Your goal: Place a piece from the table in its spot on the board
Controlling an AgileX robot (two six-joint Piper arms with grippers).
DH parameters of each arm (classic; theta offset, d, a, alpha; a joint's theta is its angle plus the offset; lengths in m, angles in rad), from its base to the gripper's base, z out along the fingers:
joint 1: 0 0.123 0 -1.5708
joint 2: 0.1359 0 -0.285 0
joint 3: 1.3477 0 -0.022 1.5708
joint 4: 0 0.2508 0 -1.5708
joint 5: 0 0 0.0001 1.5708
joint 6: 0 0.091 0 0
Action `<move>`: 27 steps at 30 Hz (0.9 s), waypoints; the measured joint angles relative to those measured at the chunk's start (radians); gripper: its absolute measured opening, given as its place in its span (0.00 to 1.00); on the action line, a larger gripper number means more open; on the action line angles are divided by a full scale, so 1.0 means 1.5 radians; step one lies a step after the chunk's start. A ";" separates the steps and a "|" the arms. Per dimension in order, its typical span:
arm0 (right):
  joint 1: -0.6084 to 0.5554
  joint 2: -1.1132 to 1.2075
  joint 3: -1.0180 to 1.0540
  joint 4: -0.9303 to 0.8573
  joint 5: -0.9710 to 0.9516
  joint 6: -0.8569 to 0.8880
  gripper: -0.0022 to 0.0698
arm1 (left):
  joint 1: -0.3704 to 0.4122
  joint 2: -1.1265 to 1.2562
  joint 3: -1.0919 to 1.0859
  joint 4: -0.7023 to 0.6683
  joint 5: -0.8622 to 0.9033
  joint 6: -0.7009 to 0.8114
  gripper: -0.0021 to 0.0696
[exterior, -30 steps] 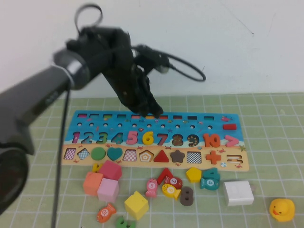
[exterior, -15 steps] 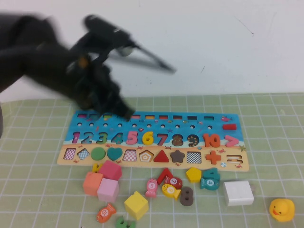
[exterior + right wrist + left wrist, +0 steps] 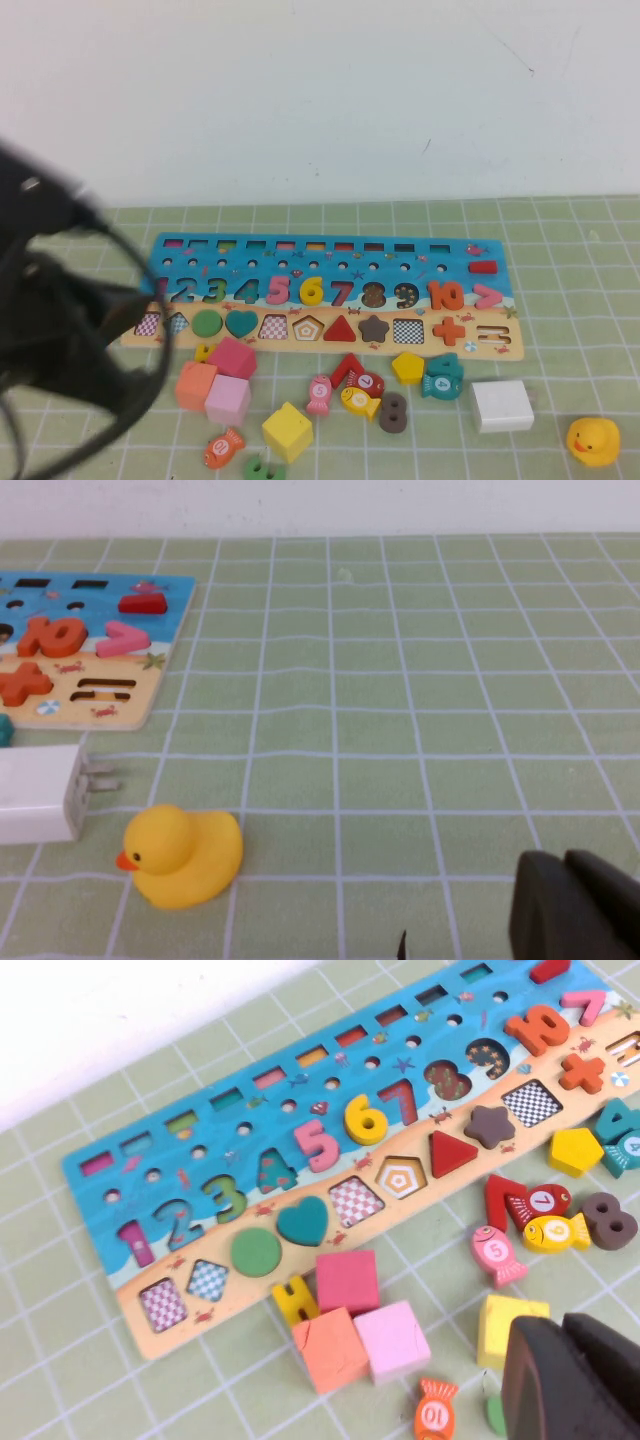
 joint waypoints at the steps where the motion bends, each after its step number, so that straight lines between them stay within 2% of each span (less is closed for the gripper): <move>1: 0.000 0.000 0.000 0.000 0.000 0.000 0.03 | 0.000 -0.019 0.011 0.003 0.001 -0.001 0.03; 9: 0.000 0.000 0.000 0.000 0.000 0.000 0.03 | 0.000 -0.205 0.057 0.010 0.072 -0.009 0.03; 19: 0.000 0.000 0.000 0.000 0.000 0.000 0.03 | 0.000 -0.357 0.071 -0.012 0.377 -0.014 0.03; 27: 0.000 0.000 0.000 0.000 0.000 0.000 0.03 | 0.000 -0.390 0.078 -0.005 0.399 -0.014 0.03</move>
